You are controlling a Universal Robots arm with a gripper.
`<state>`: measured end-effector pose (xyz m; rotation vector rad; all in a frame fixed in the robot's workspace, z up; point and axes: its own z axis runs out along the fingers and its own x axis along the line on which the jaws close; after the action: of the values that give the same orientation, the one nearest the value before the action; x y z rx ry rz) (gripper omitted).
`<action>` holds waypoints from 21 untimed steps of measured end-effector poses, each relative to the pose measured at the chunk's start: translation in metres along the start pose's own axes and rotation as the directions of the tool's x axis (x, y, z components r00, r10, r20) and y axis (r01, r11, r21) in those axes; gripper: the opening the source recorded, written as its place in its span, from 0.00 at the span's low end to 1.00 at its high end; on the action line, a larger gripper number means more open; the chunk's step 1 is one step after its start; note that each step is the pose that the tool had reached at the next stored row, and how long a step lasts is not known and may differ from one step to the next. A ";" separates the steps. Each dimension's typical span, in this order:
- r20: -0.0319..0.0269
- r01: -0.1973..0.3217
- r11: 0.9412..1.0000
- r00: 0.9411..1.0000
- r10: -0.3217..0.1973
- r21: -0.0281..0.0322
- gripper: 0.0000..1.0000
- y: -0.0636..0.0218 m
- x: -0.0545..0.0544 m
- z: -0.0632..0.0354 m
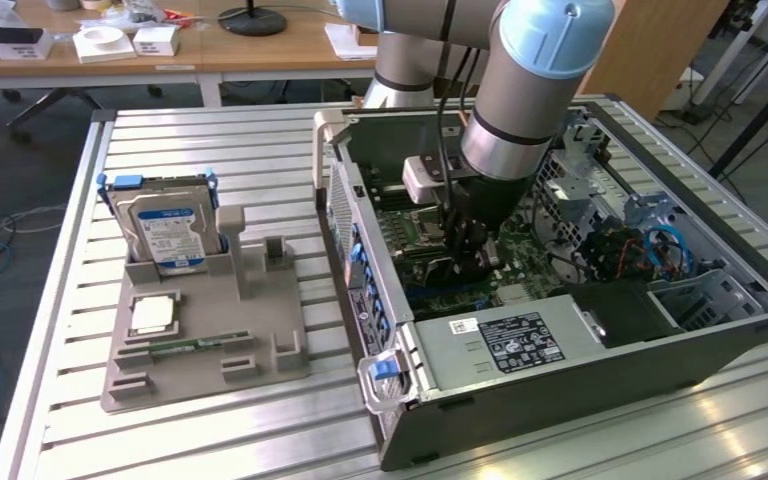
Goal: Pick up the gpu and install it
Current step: 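Insert the gpu into the slot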
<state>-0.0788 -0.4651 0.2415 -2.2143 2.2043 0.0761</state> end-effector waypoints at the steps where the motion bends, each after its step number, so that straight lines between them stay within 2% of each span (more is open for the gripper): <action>1: 0.000 0.000 1.000 1.000 0.000 0.000 0.27 0.0000 0.000 0.0000; 21: 0.000 0.000 1.000 1.000 0.000 0.000 0.27 0.0004 0.001 0.0001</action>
<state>-0.0792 -0.4658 0.2415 -2.2142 2.2044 0.0762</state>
